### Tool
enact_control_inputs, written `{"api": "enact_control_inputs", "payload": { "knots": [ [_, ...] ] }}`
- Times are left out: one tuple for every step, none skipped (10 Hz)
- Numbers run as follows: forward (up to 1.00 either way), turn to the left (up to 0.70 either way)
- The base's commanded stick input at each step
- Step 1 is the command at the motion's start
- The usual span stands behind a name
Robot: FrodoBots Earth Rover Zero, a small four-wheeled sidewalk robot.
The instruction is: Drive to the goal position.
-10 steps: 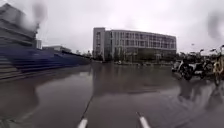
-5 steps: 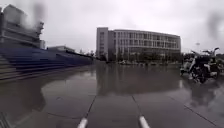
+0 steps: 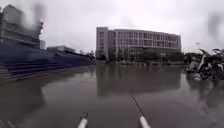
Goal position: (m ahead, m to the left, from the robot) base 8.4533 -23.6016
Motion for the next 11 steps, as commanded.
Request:
{"api": "enact_control_inputs", "payload": {
  "knots": [
    [0.92, 0.03],
    [0.92, 0.03],
    [0.92, 0.03],
    [0.92, 0.03],
    [0.93, 0.03],
    [0.92, 0.03],
    [0.92, 0.03],
    [0.93, 0.03],
    [0.93, 0.03],
    [0.92, 0.02],
    [0.92, 0.01]
  ]
}}
